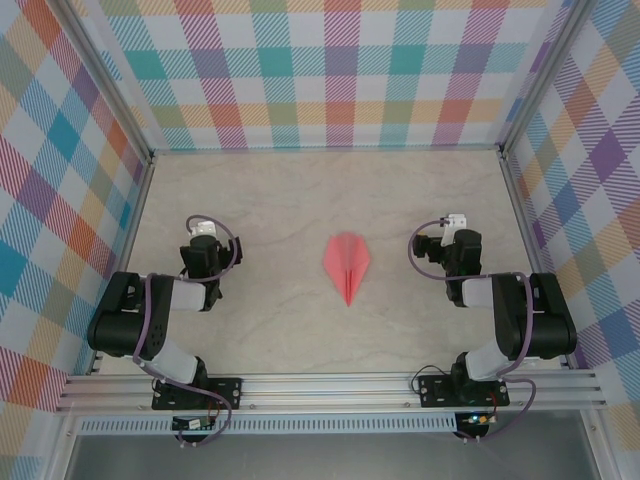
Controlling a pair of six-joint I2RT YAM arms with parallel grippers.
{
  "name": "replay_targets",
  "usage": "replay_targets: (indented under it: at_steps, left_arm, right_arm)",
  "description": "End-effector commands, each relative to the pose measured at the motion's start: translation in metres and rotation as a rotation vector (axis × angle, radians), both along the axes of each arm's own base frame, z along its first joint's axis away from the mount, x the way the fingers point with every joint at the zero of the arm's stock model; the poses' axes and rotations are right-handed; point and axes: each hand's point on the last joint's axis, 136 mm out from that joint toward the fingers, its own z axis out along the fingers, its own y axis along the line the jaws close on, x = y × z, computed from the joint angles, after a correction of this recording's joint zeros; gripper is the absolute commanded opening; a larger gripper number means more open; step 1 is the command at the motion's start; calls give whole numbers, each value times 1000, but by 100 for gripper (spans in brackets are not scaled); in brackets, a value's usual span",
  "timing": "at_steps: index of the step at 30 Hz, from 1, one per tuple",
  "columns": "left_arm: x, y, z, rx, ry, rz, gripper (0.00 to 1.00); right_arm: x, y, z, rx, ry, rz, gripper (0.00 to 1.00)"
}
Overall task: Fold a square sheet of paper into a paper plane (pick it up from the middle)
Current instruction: Reset both arms
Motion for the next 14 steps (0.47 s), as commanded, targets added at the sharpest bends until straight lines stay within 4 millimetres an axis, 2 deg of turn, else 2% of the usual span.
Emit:
replay_targets:
  at_steps: [1, 14]
  left_arm:
    - [13, -11, 18, -48, -84, -79, 100]
    - [13, -13, 20, -31, -84, -76, 100]
  right_arm:
    - [9, 1, 15, 30, -52, 10, 100]
    - [9, 2, 15, 33, -50, 15, 100]
